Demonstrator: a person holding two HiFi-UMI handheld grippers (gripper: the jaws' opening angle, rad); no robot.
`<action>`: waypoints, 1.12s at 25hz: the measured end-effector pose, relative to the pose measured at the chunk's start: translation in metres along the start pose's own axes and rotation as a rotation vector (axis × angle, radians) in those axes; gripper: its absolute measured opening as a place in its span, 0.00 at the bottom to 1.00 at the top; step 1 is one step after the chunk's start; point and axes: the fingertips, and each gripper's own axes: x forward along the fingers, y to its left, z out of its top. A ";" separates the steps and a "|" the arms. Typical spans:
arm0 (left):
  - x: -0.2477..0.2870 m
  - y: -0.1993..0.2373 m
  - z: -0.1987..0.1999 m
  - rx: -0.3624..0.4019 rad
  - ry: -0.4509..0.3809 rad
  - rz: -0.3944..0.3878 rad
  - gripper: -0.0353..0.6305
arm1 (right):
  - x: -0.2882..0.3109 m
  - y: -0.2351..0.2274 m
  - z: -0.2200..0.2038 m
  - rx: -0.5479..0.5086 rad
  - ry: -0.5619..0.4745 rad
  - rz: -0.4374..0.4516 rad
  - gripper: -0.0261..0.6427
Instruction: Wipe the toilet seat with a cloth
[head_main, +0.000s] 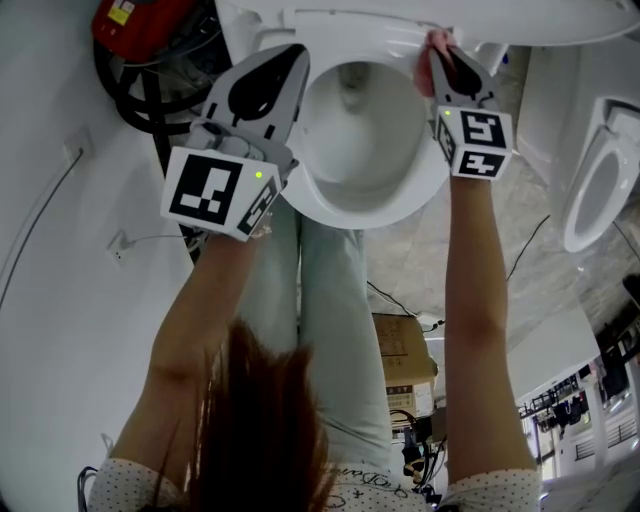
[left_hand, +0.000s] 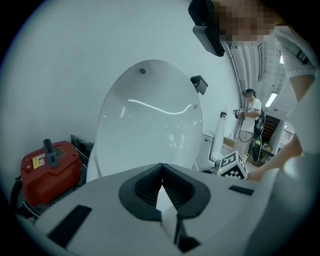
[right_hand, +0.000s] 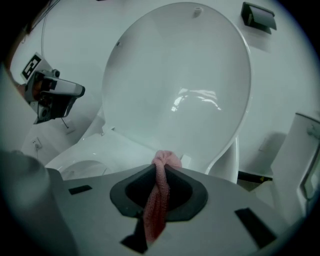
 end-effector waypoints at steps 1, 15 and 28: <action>0.001 0.000 0.001 0.000 -0.002 0.000 0.05 | -0.002 -0.001 -0.002 -0.014 0.004 0.001 0.12; 0.007 -0.010 -0.006 0.001 0.003 -0.015 0.05 | -0.013 0.009 -0.014 -0.275 0.005 0.283 0.12; 0.008 -0.016 -0.015 0.015 0.023 -0.027 0.05 | -0.029 0.022 -0.032 -0.491 -0.005 0.401 0.12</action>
